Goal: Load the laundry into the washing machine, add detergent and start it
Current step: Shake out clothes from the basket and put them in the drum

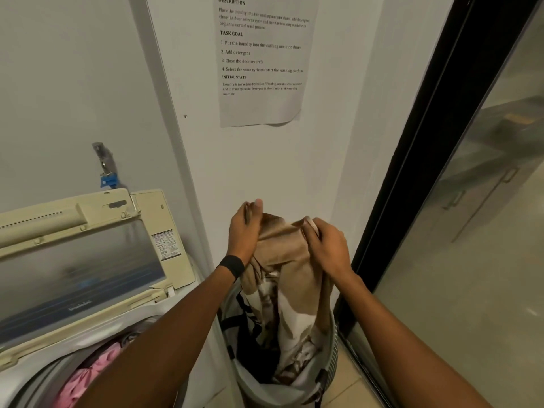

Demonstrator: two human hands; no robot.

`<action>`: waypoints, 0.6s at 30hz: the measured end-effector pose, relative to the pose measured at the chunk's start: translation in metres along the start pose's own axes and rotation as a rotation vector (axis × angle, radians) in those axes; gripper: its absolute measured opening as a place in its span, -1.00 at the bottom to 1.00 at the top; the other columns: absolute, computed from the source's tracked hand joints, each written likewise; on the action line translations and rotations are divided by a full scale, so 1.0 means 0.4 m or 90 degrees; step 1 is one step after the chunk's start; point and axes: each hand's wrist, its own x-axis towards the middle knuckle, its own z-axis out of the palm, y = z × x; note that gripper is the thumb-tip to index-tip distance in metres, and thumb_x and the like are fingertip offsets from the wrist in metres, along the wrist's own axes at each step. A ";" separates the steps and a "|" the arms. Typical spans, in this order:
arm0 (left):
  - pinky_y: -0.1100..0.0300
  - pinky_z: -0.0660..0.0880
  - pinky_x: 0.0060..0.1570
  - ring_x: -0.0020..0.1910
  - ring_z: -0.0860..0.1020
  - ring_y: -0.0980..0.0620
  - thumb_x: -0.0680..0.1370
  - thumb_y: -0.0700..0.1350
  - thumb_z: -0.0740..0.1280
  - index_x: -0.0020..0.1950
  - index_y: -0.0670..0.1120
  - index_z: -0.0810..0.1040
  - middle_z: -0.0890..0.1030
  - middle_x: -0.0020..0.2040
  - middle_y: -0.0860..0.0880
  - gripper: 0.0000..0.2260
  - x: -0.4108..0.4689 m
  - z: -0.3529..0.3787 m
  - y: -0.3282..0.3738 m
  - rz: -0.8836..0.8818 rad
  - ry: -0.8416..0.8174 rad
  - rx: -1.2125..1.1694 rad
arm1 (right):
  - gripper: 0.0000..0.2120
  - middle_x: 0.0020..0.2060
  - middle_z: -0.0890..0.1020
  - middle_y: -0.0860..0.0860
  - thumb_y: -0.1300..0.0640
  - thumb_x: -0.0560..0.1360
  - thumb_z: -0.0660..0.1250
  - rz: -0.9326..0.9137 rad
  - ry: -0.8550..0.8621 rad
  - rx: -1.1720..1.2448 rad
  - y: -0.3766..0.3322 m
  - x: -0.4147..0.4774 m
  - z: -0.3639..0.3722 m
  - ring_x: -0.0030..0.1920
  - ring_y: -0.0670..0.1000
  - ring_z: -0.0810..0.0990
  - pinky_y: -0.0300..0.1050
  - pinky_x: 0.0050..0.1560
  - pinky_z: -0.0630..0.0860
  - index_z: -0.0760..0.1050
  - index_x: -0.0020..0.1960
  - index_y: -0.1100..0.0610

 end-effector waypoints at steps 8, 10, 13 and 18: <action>0.26 0.58 -0.04 -0.10 0.67 0.06 0.69 0.12 0.25 -0.03 -0.12 0.66 0.72 -0.11 -0.03 -0.65 -0.012 0.043 0.004 -0.008 -0.025 -0.014 | -0.56 -0.36 0.58 -0.06 -0.25 0.64 0.17 -0.013 -0.105 0.065 -0.080 0.032 0.037 -0.30 -0.04 0.55 -0.01 -0.22 0.49 0.48 -0.21 0.05; 0.24 0.55 -0.05 -0.14 0.63 0.06 0.70 0.14 0.21 -0.10 -0.09 0.60 0.67 -0.16 -0.03 -0.62 -0.004 0.033 0.008 -0.035 0.010 -0.007 | -0.51 -0.30 0.61 -0.05 -0.30 0.64 0.09 -0.024 -0.144 0.059 -0.052 -0.006 0.064 -0.25 -0.02 0.58 0.06 -0.15 0.54 0.50 -0.14 0.07; 0.18 0.54 -0.04 -0.09 0.62 -0.02 0.70 0.20 0.16 0.01 -0.20 0.61 0.67 -0.09 -0.12 -0.51 0.010 0.007 0.006 -0.078 0.064 -0.012 | -0.55 -0.32 0.58 -0.05 -0.26 0.67 0.12 -0.018 -0.159 0.029 0.004 -0.056 0.083 -0.27 -0.04 0.56 0.04 -0.16 0.50 0.45 -0.17 0.05; 0.11 0.52 -0.02 -0.14 0.59 0.00 0.69 0.25 0.14 -0.08 -0.13 0.58 0.65 -0.15 -0.08 -0.51 0.010 -0.021 -0.008 -0.112 0.122 -0.016 | -0.59 -0.34 0.59 -0.08 -0.26 0.66 0.15 0.010 -0.133 -0.022 0.069 -0.069 0.044 -0.26 -0.06 0.57 0.03 -0.16 0.52 0.48 -0.19 -0.01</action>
